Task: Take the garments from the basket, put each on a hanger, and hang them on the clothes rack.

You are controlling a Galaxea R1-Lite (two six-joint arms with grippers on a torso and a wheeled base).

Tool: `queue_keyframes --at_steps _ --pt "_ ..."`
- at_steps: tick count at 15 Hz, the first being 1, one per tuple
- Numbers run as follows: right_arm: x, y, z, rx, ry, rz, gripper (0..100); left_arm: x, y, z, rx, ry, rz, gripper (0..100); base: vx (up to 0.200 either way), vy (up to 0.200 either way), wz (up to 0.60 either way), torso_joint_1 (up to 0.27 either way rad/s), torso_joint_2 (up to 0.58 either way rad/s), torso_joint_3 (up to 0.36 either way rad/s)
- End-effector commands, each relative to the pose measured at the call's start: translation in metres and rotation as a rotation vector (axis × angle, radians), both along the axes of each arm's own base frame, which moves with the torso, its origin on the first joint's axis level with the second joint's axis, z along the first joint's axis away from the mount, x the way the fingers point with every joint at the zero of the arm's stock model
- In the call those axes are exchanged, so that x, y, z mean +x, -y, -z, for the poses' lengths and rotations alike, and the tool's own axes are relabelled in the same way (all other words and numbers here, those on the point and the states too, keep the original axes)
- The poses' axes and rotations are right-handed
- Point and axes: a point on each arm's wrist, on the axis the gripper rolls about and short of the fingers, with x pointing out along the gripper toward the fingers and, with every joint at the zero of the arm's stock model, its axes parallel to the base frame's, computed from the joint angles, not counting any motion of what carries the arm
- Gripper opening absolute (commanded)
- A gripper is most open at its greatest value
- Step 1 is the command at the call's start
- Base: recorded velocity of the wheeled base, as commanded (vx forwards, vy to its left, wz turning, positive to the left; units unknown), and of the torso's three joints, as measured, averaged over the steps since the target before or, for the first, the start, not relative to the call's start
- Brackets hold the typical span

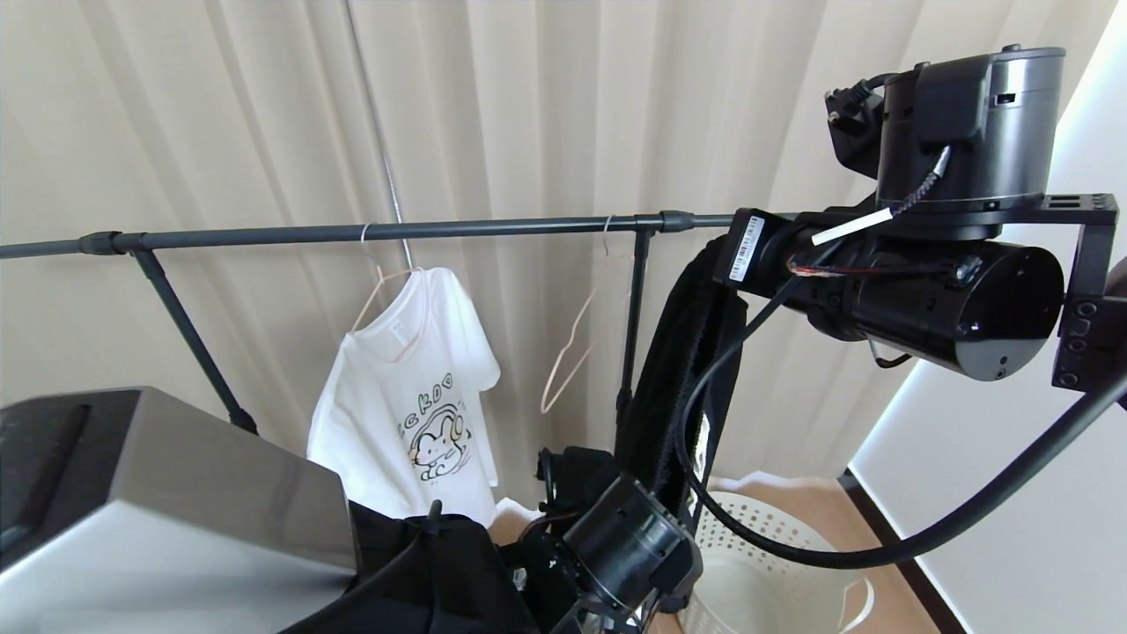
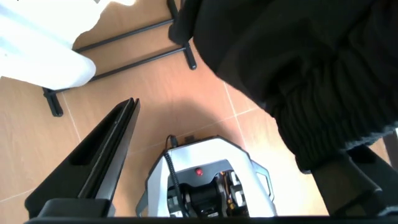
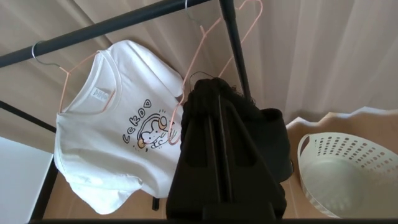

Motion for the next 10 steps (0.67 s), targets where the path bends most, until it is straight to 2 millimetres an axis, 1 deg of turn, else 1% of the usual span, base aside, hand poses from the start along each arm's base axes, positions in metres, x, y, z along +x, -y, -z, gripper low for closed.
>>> queue_keyframes --at_steps 1,2,5,6,7,8,10 --pt "0.002 0.005 -0.004 0.009 0.012 0.016 0 -0.003 -0.003 0.003 0.014 -0.009 0.004 100 0.0 0.0 0.0 0.0 0.0 0.0" --pt "0.003 0.007 -0.004 0.008 0.01 0.023 0 -0.005 -0.005 -0.001 0.009 -0.006 0.004 0 0.0 0.0 0.0 0.0 0.0 0.0" --pt "0.003 0.01 -0.005 0.009 0.013 0.031 0 -0.006 -0.013 -0.026 -0.051 0.033 -0.003 0 0.0 0.0 0.0 0.0 0.0 0.0" --pt "0.005 0.013 -0.004 0.002 0.011 0.044 0 -0.006 -0.021 -0.041 -0.086 0.055 -0.015 0 0.0 0.0 0.0 0.0 0.0 0.0" --pt "0.005 0.013 -0.004 0.002 0.011 0.044 0 -0.006 -0.021 -0.041 -0.086 0.055 -0.015 0 0.0 0.0 0.0 0.0 0.0 0.0" --pt "0.005 0.016 -0.002 -0.017 -0.002 0.05 0 0.0 -0.038 -0.056 -0.115 0.087 -0.067 0 0.0 0.0 0.0 0.0 0.0 0.0" --pt "-0.002 0.022 0.008 -0.113 -0.03 0.029 0 0.013 -0.06 -0.071 -0.134 0.135 -0.161 0 0.0 0.0 0.0 0.0 0.0 0.0"
